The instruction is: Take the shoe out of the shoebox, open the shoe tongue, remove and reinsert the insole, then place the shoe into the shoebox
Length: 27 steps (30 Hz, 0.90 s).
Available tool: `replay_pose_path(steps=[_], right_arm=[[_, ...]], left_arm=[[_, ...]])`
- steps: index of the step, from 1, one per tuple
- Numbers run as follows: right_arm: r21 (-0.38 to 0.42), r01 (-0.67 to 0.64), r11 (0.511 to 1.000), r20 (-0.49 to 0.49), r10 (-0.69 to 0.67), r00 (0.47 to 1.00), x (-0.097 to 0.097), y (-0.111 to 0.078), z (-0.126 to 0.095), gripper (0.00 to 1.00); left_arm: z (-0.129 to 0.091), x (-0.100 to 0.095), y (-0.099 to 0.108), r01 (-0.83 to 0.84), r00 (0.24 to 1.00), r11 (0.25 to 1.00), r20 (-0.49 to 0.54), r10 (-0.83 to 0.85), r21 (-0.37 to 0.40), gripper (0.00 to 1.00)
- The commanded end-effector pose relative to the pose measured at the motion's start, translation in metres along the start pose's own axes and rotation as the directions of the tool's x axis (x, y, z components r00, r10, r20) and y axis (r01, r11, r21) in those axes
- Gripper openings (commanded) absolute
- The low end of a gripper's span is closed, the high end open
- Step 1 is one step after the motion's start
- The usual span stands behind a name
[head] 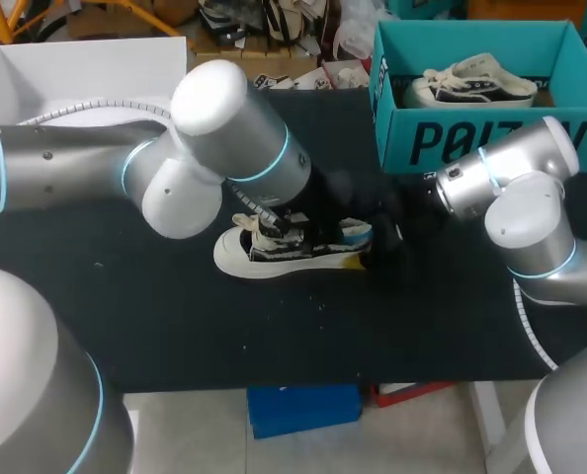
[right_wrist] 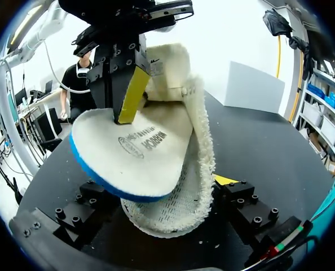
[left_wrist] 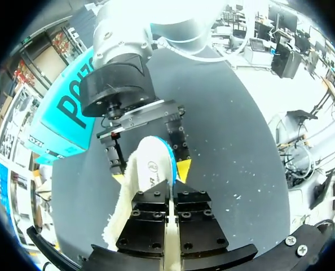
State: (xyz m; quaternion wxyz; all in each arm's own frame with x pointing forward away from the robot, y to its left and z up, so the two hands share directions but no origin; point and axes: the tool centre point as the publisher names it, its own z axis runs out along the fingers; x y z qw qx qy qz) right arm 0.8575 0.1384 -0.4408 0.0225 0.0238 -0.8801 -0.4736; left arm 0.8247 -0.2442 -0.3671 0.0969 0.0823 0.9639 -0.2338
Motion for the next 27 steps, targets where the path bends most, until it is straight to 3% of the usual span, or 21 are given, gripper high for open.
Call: replay_pose_path(steps=[1, 8, 17, 21, 27], right_arm=[[0.004, -0.001, 1.000, 0.001, 0.001, 1.000, 0.000, -0.002, 0.002, 0.00], [0.004, -0.001, 1.000, 0.001, 0.001, 1.000, 0.000, -0.002, 0.002, 0.00], [0.004, -0.001, 1.000, 0.001, 0.001, 1.000, 0.000, -0.002, 0.002, 0.00], [0.004, -0.001, 1.000, 0.001, 0.001, 1.000, 0.000, -0.002, 0.002, 0.00], [0.004, -0.001, 1.000, 0.001, 0.001, 1.000, 0.000, -0.002, 0.002, 0.00]], left_arm=[[-0.016, 0.007, 0.007, -0.017, 1.000, 0.995, -0.015, 0.019, 0.095, 0.00], [-0.033, 0.015, -0.001, -0.047, 0.998, 0.985, -0.036, 0.054, 0.167, 0.00], [-0.033, 0.013, -0.002, -0.053, 0.996, 0.980, -0.055, 0.065, 0.193, 0.00], [-0.040, 0.011, -0.007, -0.076, 0.993, 0.964, -0.069, 0.097, 0.256, 0.00], [-0.060, 0.008, -0.020, -0.102, 0.980, 0.903, -0.114, 0.164, 0.418, 0.00]])
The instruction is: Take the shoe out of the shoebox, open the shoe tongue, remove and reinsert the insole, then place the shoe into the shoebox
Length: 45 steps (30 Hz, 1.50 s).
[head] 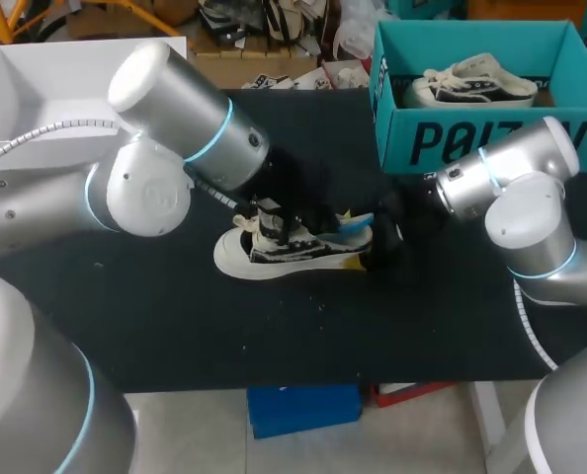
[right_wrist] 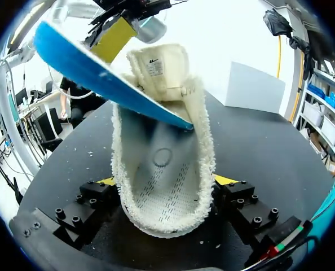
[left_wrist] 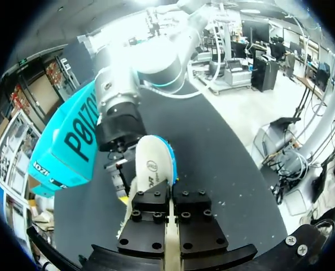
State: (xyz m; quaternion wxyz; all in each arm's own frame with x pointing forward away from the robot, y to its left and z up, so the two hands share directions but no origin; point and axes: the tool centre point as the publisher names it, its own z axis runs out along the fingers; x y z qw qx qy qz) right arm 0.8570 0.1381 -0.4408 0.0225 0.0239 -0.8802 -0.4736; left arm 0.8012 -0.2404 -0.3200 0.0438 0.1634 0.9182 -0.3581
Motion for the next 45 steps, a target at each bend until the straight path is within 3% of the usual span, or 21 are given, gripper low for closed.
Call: replay_pose_path(steps=[1, 12, 20, 37, 39, 45], right_arm=[[0.004, -0.002, 1.000, 0.001, 0.002, 1.000, 0.000, -0.002, 0.002, 0.00], [0.004, -0.002, 1.000, 0.001, 0.002, 1.000, 0.000, -0.002, 0.002, 0.00], [0.004, -0.002, 1.000, 0.001, 0.002, 1.000, 0.000, -0.002, 0.002, 0.00], [0.004, -0.002, 1.000, 0.001, 0.002, 1.000, 0.000, -0.002, 0.002, 0.00], [0.004, -0.002, 1.000, 0.001, 0.002, 1.000, 0.000, -0.002, 0.002, 0.00], [0.004, -0.002, 1.000, 0.001, 0.002, 1.000, 0.000, -0.002, 0.002, 0.00]], left_arm=[[-0.017, -0.003, -0.007, -0.034, 0.999, 0.989, -0.022, 0.038, 0.144, 0.00], [-0.075, 0.005, -0.065, -0.102, 0.995, 0.948, 0.043, 0.094, 0.301, 0.00], [-0.116, 0.008, -0.092, -0.142, 0.990, 0.881, 0.071, 0.123, 0.451, 0.00], [-0.116, 0.008, -0.092, -0.142, 0.990, 0.881, 0.071, 0.123, 0.451, 0.00], [-0.126, 0.012, -0.089, -0.051, 0.997, 0.825, 0.072, 0.013, 0.562, 0.00], [-0.157, 0.012, -0.099, 0.097, 0.990, 0.673, -0.002, -0.140, 0.733, 0.00]])
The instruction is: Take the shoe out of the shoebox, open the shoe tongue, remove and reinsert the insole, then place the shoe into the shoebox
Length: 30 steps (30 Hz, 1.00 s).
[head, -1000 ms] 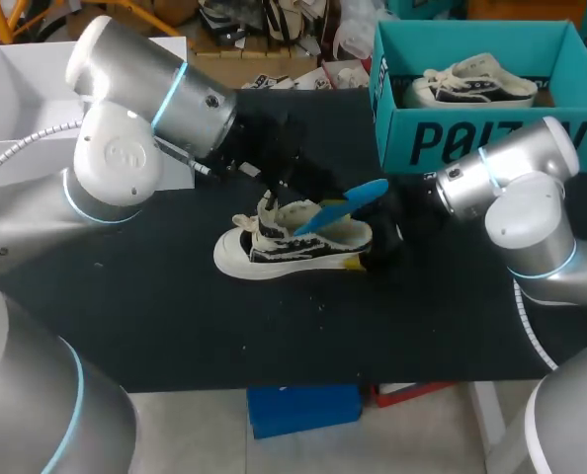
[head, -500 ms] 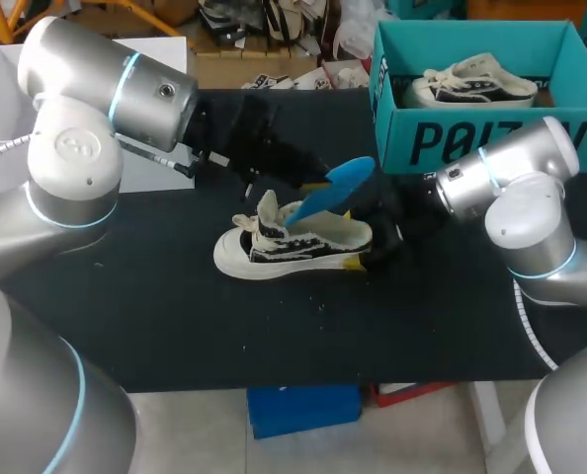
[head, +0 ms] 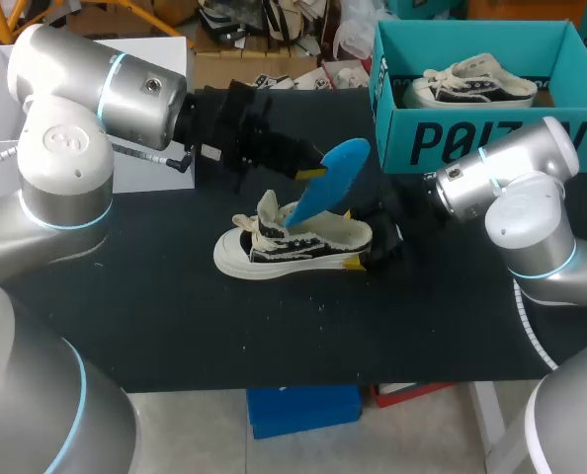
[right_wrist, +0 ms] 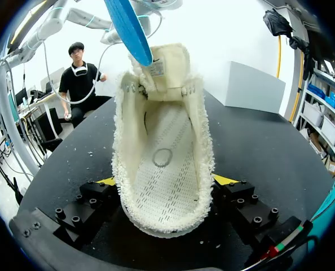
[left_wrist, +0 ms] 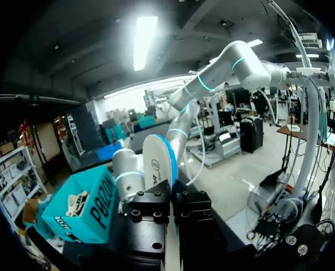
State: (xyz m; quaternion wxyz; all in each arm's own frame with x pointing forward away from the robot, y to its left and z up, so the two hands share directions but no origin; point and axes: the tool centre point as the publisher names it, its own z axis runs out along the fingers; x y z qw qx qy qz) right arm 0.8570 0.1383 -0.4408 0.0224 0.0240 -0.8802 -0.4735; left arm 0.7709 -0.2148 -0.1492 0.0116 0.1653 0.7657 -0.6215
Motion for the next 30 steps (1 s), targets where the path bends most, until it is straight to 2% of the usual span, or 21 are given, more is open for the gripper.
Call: replay_pose_path(steps=[1, 3, 6, 12, 21, 23, 27, 30], right_arm=[[0.004, -0.002, 1.000, 0.001, 0.002, 1.000, 0.000, -0.002, 0.002, 0.00], [0.004, -0.002, 1.000, 0.001, 0.002, 1.000, 0.000, -0.002, 0.002, 0.00], [0.004, -0.002, 1.000, 0.001, 0.002, 1.000, 0.000, -0.002, 0.002, 0.00], [0.004, -0.002, 1.000, 0.001, 0.002, 1.000, 0.000, -0.002, 0.002, 0.00], [0.004, -0.002, 1.000, 0.001, 0.002, 1.000, 0.000, -0.002, 0.002, 0.00], [0.004, -0.002, 1.000, 0.001, 0.002, 1.000, 0.000, -0.002, 0.002, 0.00], [0.004, -0.002, 1.000, 0.001, 0.002, 1.000, 0.000, -0.002, 0.002, 0.00], [0.004, -0.002, 1.000, 0.001, 0.002, 1.000, 0.000, -0.002, 0.002, 0.00]], left_arm=[[-0.016, 0.009, -0.010, 0.135, 0.988, 0.967, 0.043, -0.148, 0.214, 0.00], [-0.019, 0.008, -0.022, 0.171, 0.983, 0.942, 0.018, -0.184, 0.288, 0.00], [-0.022, 0.006, -0.037, 0.206, 0.977, 0.917, -0.017, -0.213, 0.343, 0.00], [-0.024, 0.007, -0.059, 0.272, 0.962, 0.872, -0.095, -0.255, 0.407, 0.00], [-0.032, 0.012, -0.083, 0.297, 0.955, 0.870, -0.131, -0.267, 0.393, 0.00], [-0.034, 0.014, -0.090, 0.328, 0.944, 0.842, -0.162, -0.286, 0.428, 0.00], [-0.038, 0.018, -0.100, 0.358, 0.933, 0.840, -0.200, -0.300, 0.407, 0.00], [-0.043, 0.020, -0.110, 0.392, 0.918, 0.819, -0.242, -0.315, 0.418, 0.00]])
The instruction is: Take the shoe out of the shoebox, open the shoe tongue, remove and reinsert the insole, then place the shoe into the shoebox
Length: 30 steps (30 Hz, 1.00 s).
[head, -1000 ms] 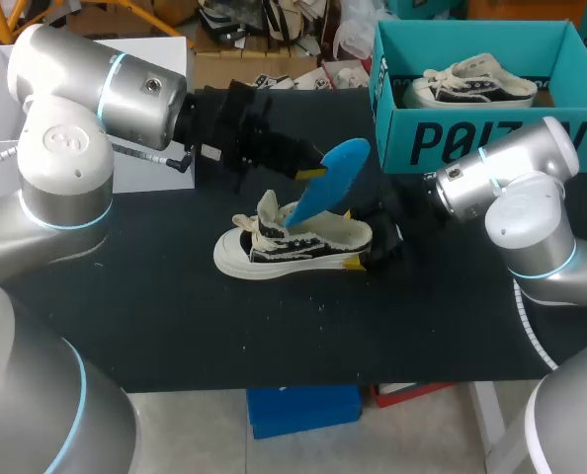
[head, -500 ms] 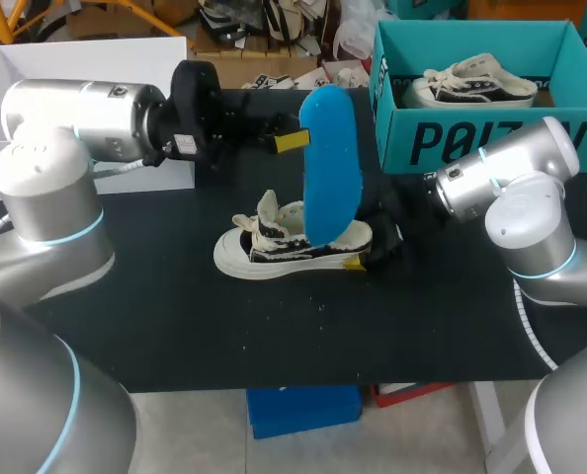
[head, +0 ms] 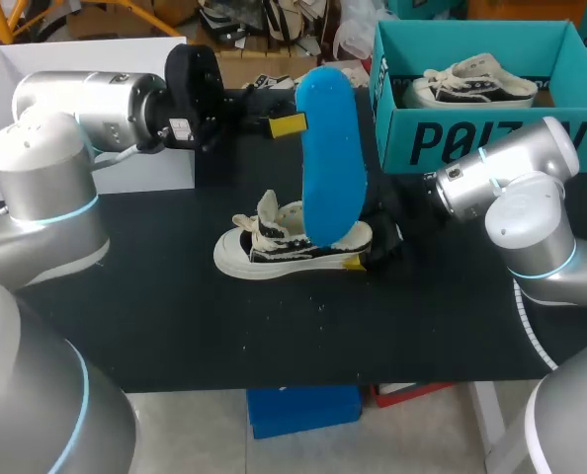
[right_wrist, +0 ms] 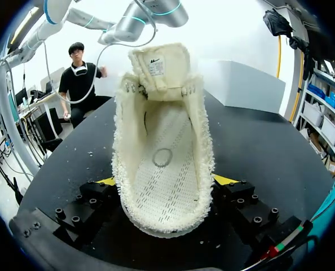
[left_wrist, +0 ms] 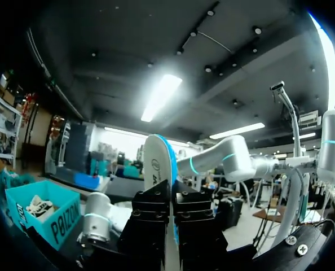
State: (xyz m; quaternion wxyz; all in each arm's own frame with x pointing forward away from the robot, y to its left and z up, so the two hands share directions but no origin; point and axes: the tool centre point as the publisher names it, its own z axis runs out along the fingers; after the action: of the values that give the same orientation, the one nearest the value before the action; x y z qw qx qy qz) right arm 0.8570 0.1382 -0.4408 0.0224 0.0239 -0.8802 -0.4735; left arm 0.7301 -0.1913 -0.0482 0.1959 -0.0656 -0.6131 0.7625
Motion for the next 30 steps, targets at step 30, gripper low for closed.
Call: replay_pose_path(steps=[30], right_arm=[[0.003, -0.002, 1.000, 0.001, 0.002, 1.000, 0.000, -0.002, 0.002, 0.00]], left_arm=[[0.005, 0.024, -0.062, 0.032, 0.994, 0.999, -0.101, -0.032, 0.005, 0.00]])
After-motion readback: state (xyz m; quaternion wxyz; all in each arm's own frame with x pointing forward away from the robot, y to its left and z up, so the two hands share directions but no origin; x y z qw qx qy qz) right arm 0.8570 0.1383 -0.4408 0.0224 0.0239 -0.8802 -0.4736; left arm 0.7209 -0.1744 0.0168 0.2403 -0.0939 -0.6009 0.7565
